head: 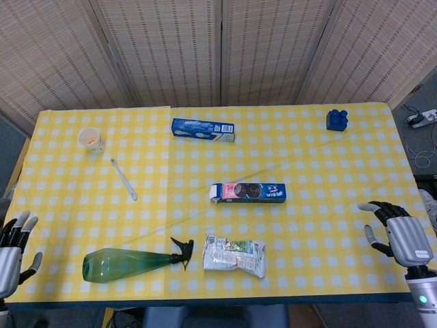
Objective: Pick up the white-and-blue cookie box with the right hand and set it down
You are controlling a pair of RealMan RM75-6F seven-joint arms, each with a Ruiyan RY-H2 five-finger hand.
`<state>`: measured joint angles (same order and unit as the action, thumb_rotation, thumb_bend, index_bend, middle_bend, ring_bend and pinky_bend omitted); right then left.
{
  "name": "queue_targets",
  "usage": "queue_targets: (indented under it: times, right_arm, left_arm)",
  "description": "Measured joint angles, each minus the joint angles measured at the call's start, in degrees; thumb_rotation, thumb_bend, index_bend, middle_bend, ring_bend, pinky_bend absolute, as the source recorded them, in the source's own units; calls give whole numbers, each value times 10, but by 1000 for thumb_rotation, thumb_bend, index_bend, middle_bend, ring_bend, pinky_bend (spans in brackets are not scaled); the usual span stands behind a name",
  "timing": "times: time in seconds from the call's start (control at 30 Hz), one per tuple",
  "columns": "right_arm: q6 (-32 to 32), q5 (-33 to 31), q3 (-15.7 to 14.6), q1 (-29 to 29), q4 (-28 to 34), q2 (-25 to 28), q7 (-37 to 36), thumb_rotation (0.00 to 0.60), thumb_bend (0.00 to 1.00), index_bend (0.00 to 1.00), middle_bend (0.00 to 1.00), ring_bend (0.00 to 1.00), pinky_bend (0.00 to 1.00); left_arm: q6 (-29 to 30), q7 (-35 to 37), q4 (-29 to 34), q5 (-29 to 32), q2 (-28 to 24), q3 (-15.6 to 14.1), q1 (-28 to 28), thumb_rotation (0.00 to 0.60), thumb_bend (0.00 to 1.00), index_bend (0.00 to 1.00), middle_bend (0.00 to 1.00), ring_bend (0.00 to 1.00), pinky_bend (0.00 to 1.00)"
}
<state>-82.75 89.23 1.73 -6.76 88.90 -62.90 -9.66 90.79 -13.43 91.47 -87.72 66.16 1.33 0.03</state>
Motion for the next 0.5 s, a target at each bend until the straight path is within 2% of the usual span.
queue_targets:
  times: [0.23, 0.37, 0.5]
  right_arm:
    - [17, 9, 4, -19, 11, 1, 14, 600, 440, 272, 293, 243, 296]
    - [59, 5, 12, -45, 39, 13, 44, 600, 422, 192, 248, 207, 296]
    - [117, -12, 23, -80, 70, 26, 80, 600, 357, 119, 196, 166, 296]
  left_arm:
    - [-7, -1, 3, 3, -1, 0, -3, 600, 372, 152, 72, 95, 20]
    - [-6, 0, 3, 3, -1, 1, -3, 600, 372, 152, 72, 95, 20]
    - [-5, 5, 0, 4, 2, 0, -1, 600, 372, 154, 72, 95, 20]
